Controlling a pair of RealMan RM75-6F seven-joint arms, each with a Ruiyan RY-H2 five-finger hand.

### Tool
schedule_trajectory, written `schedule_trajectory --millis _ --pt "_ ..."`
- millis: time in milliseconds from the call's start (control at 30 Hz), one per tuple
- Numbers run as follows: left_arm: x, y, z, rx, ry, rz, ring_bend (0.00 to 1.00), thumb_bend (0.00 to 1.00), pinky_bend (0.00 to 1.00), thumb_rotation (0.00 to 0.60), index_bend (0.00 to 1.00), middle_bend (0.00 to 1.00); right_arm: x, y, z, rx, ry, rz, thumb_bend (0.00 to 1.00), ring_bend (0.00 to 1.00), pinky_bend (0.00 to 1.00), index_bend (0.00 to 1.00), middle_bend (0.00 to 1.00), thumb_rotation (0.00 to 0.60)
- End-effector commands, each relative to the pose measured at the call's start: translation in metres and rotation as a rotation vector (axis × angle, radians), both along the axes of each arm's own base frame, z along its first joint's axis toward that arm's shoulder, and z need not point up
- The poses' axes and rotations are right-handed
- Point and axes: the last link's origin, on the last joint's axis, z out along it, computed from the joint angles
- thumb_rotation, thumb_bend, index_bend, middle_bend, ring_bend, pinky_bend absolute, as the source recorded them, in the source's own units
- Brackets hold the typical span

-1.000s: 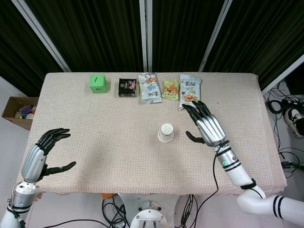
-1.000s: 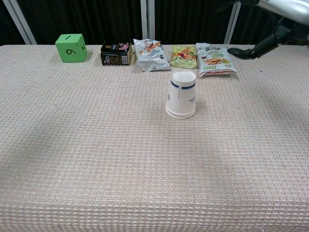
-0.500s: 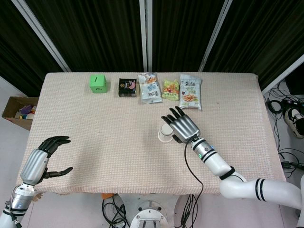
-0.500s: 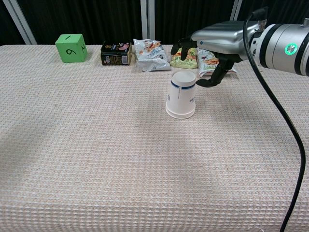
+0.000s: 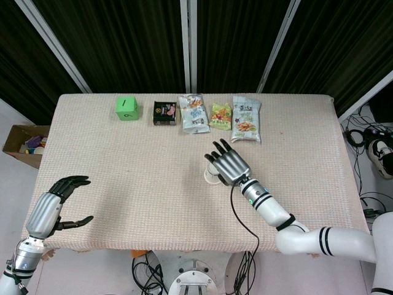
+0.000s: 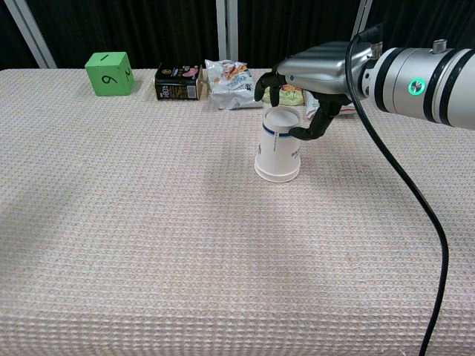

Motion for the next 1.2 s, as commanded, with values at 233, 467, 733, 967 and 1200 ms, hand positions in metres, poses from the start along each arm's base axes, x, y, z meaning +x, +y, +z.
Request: schedule_trajectory --millis 233,467,733,967,1200 --pt "-0.002 0.000 0.000 -0.001 0.001 0.005 0.16 0.03 0.19 0.600 0.25 0.19 0.001 -0.001 -0.002 0.000 -0.009 0.008 0.35 0.00 0.02 0.27 0.35 0.600" --pt "-0.003 0.000 0.000 -0.003 0.003 0.008 0.16 0.03 0.19 0.600 0.25 0.18 0.002 0.001 -0.001 -0.010 -0.021 0.033 0.36 0.04 0.02 0.33 0.40 0.600" --pt "-0.002 0.000 0.001 -0.003 0.006 0.003 0.16 0.03 0.19 0.600 0.25 0.18 0.006 0.009 0.017 -0.070 -0.050 0.104 0.36 0.05 0.02 0.34 0.41 0.600" --pt "0.000 0.002 0.000 -0.006 0.008 -0.004 0.16 0.03 0.19 0.600 0.25 0.18 0.012 0.017 0.051 -0.138 -0.147 0.133 0.36 0.05 0.02 0.34 0.41 0.600" --pt "0.000 0.003 0.001 -0.002 0.003 -0.004 0.16 0.03 0.19 0.600 0.25 0.18 -0.017 0.010 0.094 -0.247 -0.216 0.040 0.36 0.05 0.02 0.34 0.41 0.600"
